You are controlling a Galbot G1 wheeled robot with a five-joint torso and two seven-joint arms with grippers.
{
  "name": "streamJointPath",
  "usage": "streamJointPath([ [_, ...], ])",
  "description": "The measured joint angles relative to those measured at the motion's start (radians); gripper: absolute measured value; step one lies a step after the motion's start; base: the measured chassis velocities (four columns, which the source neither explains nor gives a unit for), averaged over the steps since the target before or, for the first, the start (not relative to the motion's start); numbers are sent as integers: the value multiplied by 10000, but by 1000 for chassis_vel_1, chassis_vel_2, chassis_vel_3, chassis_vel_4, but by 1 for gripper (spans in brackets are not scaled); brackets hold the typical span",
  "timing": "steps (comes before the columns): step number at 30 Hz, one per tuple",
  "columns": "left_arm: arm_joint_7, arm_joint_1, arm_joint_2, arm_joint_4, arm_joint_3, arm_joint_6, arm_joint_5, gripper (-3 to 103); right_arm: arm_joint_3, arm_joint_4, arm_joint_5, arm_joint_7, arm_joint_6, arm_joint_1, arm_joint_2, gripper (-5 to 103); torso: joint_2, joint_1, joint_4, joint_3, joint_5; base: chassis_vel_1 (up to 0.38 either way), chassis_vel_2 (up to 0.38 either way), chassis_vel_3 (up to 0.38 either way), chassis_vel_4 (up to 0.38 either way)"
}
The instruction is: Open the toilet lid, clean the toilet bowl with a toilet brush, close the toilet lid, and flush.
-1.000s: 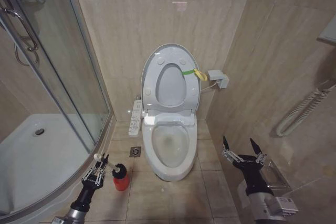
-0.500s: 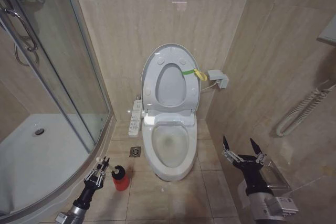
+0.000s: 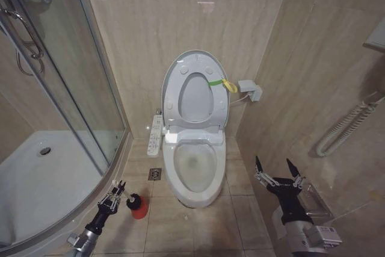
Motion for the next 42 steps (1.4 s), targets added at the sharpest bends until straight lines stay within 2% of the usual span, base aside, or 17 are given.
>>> streamJointPath([
  [10, 11, -677, 128, 581, 202, -1, -15, 16, 0, 0, 0, 0, 0, 0, 0, 100, 0, 0, -1, 0, 1, 0, 0, 0, 0],
  [17, -297, -960, -46, 691, 351, 6, 345, 16, 0, 0, 0, 0, -1, 0, 0, 100, 0, 0, -1, 0, 1, 0, 0, 0, 0],
  [34, -332, -1056, -229, 878, 322, 13, 519, 16, 0, 0, 0, 0, 0, 0, 0, 100, -6, -5, -1, -6, 1, 0, 0, 0, 0],
  [42, -343, -1090, -190, 1050, 260, 16, 655, 16, 0, 0, 0, 0, 0, 0, 0, 100, -270, -123, -1, -147, 1, 0, 0, 0, 0],
])
